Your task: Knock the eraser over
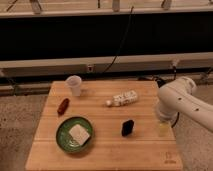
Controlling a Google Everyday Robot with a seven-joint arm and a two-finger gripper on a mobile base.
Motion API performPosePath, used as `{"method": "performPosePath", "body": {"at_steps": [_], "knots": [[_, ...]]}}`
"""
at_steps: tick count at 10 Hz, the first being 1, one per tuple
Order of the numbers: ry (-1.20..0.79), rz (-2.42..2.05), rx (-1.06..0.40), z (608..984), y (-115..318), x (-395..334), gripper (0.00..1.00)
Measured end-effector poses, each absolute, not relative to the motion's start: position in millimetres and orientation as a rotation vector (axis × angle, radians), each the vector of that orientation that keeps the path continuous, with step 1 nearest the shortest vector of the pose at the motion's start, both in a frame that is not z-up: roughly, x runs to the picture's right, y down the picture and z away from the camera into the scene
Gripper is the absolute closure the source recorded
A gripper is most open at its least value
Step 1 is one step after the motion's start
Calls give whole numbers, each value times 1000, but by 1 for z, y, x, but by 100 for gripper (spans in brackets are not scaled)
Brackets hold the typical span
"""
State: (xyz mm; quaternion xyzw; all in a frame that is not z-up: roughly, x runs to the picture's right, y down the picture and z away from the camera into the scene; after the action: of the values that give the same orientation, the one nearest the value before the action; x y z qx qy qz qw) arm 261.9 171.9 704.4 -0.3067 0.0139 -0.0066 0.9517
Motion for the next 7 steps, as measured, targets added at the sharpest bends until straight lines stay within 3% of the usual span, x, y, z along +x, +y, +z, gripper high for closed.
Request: {"method": "performPosePath", "body": {"at_steps": [7], "knots": [[27,-62,-636,717,183,242,98]]}}
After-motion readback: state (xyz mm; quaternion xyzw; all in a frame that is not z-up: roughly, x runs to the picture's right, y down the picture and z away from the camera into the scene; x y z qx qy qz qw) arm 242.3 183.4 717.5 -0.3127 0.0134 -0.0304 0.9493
